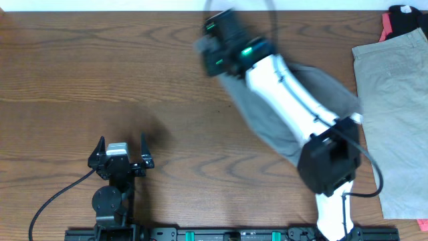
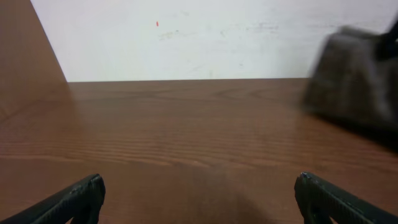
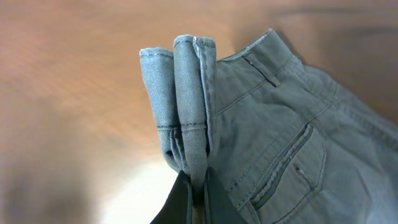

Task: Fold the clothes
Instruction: 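Swing the held shorts left and lay them flat mid-table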

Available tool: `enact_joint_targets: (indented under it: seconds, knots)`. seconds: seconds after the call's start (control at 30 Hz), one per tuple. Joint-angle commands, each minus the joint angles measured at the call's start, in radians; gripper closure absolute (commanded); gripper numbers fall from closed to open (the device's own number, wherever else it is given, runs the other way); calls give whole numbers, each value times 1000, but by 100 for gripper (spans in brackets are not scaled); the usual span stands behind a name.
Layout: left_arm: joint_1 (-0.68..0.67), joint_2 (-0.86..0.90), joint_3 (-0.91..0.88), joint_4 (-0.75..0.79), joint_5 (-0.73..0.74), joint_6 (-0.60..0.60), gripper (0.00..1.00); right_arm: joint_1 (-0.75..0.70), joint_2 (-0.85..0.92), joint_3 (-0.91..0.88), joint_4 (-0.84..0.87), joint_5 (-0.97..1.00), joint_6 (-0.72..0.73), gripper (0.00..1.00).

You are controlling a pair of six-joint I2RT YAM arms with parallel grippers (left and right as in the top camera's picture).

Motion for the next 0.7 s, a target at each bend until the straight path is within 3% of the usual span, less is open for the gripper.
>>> enact_joint_targets:
  seconds: [0.0,0.1,0.13,0.2,0.23,0.4,0.53,0.67]
  knots:
    - [3,-5,-22,-34,-27,-8,2,108,15,12,4,-72,102,99]
    - [3,-5,-22,-34,-27,-8,2,186,15,12,5,-68,105,99]
    - [3,-5,-22,-34,-27,-8,2,209,15,12,4,-66,105,94]
    - [3,-5,-22,-34,-27,-8,2,242,15,12,2,-45,103,50]
    - [3,-5,-22,-34,-27,-8,2,248,14,13,-2,-24,103,33]
    - [3,-5,-22,-34,-27,-8,2,229,-11,16,-50,-16,104,35]
    - [3,-5,-22,-34,-27,-8,2,165,-90,16,-187,93,104,35]
    - [3,-5,-22,-34,-27,-8,2,39,-196,16,-406,204,155,23]
